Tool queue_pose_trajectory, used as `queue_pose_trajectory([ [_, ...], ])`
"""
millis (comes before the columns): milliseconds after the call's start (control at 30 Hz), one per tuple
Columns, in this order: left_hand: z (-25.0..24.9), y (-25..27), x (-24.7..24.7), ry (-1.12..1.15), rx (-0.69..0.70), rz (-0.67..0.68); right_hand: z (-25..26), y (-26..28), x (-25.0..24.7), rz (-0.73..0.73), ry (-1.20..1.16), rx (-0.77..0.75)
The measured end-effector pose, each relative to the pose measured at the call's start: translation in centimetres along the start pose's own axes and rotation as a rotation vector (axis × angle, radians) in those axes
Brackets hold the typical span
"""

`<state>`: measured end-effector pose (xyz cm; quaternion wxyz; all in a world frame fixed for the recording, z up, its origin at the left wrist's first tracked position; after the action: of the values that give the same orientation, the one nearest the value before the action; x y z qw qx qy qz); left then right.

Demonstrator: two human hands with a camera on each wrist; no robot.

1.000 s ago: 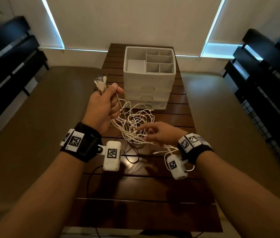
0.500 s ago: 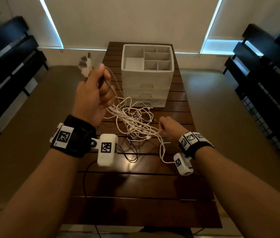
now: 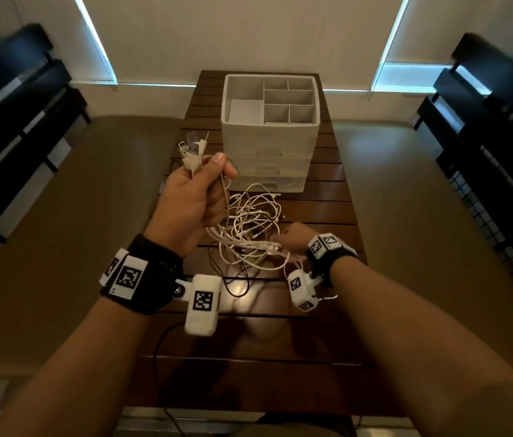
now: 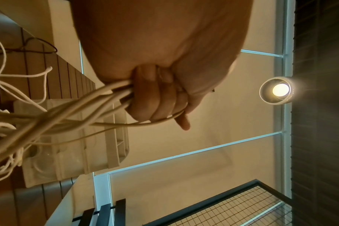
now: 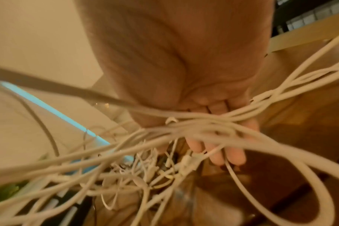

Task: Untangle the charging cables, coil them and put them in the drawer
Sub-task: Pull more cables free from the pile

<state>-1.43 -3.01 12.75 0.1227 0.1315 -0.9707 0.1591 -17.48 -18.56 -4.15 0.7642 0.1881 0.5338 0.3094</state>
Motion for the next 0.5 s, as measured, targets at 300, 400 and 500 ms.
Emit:
queue_pose_trajectory([
  [300, 1.6, 0.9, -1.4, 0.027, -0.024, -0.102, -1.8, 1.1, 2.9, 0.134, 0.015, 0.014],
  [400, 2.2, 0.9, -1.6, 0.046, -0.062, -0.122, -2.1, 1.2, 1.4, -0.032, -0.123, 0.03],
  [500, 2.6, 0.9, -1.7, 0.088, -0.086, -0.122, -0.8, 2.6, -0.9, -0.241, -0.028, -0.116],
])
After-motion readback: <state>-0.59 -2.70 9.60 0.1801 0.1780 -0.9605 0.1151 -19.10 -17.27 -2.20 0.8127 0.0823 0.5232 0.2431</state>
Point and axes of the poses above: each hand's wrist, its own y-axis away from the middle knuckle, its own x-axis out of the palm, z = x × y, the point moved 3 cm from there along -y, towards the middle knuckle, and after that the axes turned 13 degrees about x, right-handed, at the moved point
